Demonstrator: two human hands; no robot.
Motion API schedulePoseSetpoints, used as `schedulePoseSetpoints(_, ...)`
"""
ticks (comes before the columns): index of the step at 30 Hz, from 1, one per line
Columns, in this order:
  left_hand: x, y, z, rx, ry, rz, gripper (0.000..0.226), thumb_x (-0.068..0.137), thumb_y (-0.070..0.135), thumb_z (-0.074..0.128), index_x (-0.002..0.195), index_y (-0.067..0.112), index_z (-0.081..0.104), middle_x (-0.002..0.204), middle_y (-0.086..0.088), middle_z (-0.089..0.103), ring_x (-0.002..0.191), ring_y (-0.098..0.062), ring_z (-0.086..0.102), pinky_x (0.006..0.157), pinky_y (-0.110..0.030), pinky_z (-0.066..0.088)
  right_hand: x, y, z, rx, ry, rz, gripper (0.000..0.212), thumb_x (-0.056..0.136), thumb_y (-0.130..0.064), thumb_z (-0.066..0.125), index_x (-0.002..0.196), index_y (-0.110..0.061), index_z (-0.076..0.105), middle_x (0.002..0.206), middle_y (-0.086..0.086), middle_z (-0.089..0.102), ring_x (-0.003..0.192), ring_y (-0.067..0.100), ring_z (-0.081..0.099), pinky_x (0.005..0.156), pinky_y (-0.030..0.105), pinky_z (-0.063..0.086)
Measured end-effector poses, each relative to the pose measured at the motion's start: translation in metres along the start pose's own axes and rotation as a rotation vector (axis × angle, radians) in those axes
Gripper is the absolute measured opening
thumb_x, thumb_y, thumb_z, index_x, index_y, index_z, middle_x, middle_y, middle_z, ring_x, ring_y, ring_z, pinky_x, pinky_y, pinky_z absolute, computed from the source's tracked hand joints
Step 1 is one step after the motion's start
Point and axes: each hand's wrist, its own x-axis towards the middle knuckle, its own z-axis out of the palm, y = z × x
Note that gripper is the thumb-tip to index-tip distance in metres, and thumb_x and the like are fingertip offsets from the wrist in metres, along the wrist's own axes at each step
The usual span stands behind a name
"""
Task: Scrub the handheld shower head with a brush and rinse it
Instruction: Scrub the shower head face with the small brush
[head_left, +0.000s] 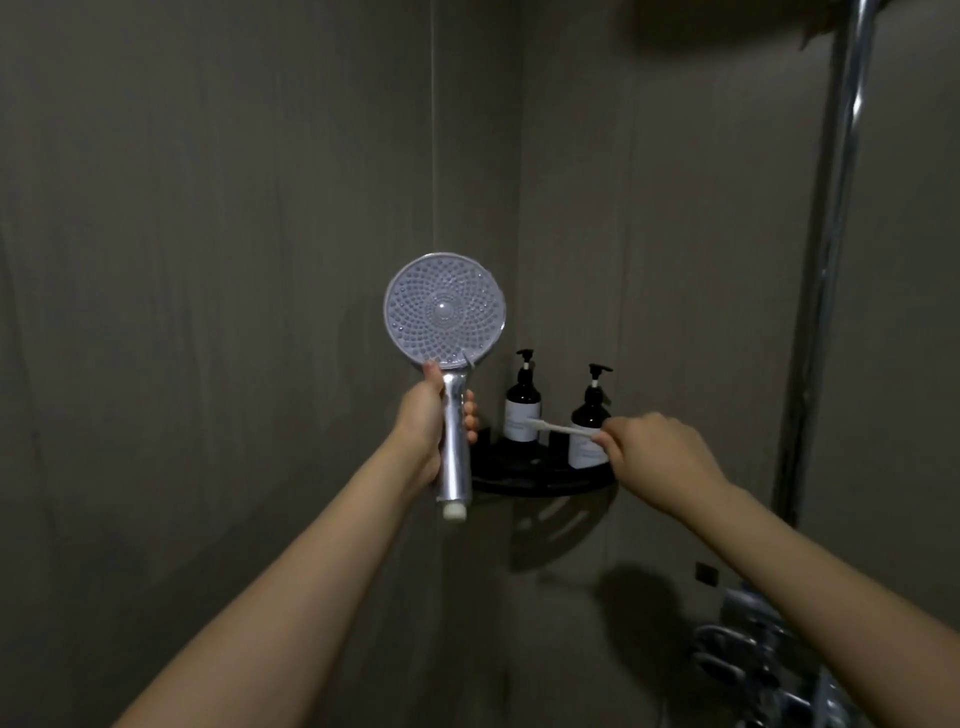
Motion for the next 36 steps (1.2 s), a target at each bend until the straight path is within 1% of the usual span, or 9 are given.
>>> schedulePoseSetpoints(8,0.038,-0.036,-0.005,0.06,0.085,0.09,0.062,0.095,0.055,0.024,0.064,0.009,0.052,0.043,0.001,0.048,0.036,-0.011,0.044,0.038,-0.018,0.039,0.073,-0.005,0.071,0.335,-0.26,0.163,0.024,0.092,-0.007,0.047,0.072,-0.002,0.058,0.059,0.006,0.046,0.053,0.018,0.044,0.044,0.025,0.029)
schedulePoseSetpoints(11,0.059,-0.048,-0.006,0.043,0.112,0.115,0.062,0.093,0.057,0.025,0.065,0.01,0.052,0.045,0.0,0.048,0.037,-0.011,0.044,0.038,-0.018,0.039,0.101,0.002,0.101,0.46,-0.33,0.194,0.019,0.087,-0.008,0.06,0.095,0.007,0.069,0.082,0.019,0.066,0.075,0.026,0.061,0.061,0.031,0.047)
schedulePoseSetpoints(14,0.082,-0.056,-0.01,0.042,0.152,0.131,0.061,0.093,0.057,0.025,0.066,0.009,0.052,0.046,0.0,0.049,0.038,-0.011,0.044,0.039,-0.019,0.039,0.127,0.006,0.14,0.586,-0.443,0.264,0.023,0.082,-0.012,0.067,0.099,0.004,0.069,0.096,0.018,0.069,0.091,0.026,0.064,0.073,0.03,0.049)
schedulePoseSetpoints(16,0.097,-0.059,-0.011,0.057,0.176,0.126,0.062,0.093,0.058,0.025,0.067,0.009,0.052,0.047,0.0,0.048,0.039,-0.011,0.043,0.04,-0.019,0.039,0.142,0.006,0.164,0.647,-0.515,0.324,0.012,0.084,-0.014,0.064,0.082,-0.002,0.067,0.088,0.013,0.063,0.083,0.023,0.059,0.066,0.027,0.045)
schedulePoseSetpoints(20,0.122,-0.067,-0.012,0.081,0.205,0.106,0.062,0.093,0.058,0.023,0.066,0.01,0.051,0.048,0.0,0.048,0.04,-0.011,0.043,0.04,-0.02,0.039,0.163,0.001,0.2,0.619,-0.696,0.443,0.034,0.088,-0.014,0.058,0.059,-0.015,0.041,0.064,0.005,0.047,0.057,0.014,0.044,0.052,0.022,0.038)
schedulePoseSetpoints(23,0.134,-0.075,-0.012,0.096,0.205,0.092,0.063,0.093,0.059,0.022,0.067,0.009,0.051,0.047,0.0,0.048,0.039,-0.011,0.043,0.04,-0.02,0.038,0.173,0.0,0.214,0.592,-0.838,0.409,0.03,0.088,-0.008,0.057,0.062,-0.013,0.043,0.065,0.007,0.046,0.056,0.014,0.043,0.057,0.023,0.042)
schedulePoseSetpoints(29,0.146,-0.086,-0.008,0.069,0.205,0.073,0.061,0.094,0.056,0.022,0.07,0.009,0.052,0.05,-0.001,0.048,0.04,-0.01,0.043,0.04,-0.019,0.037,0.18,-0.001,0.217,0.368,-0.861,0.255,0.026,0.085,-0.027,0.061,0.07,-0.013,0.045,0.068,0.002,0.042,0.058,0.01,0.04,0.062,0.023,0.041)
schedulePoseSetpoints(33,0.148,-0.09,-0.007,0.067,0.191,0.062,0.06,0.095,0.055,0.022,0.07,0.01,0.051,0.05,0.0,0.048,0.04,-0.01,0.043,0.04,-0.018,0.037,0.176,-0.006,0.207,0.224,-0.934,0.158,0.039,0.087,-0.035,0.058,0.114,-0.008,0.054,0.067,0.003,0.04,0.056,0.011,0.037,0.048,0.021,0.033)
schedulePoseSetpoints(36,0.147,-0.092,-0.006,0.075,0.18,0.066,0.058,0.096,0.054,0.023,0.071,0.01,0.053,0.052,-0.001,0.049,0.042,-0.01,0.044,0.042,-0.02,0.037,0.173,-0.007,0.206,0.247,-0.876,0.144,0.04,0.088,-0.032,0.058,0.118,-0.005,0.055,0.067,0.004,0.041,0.056,0.011,0.037,0.048,0.022,0.032)
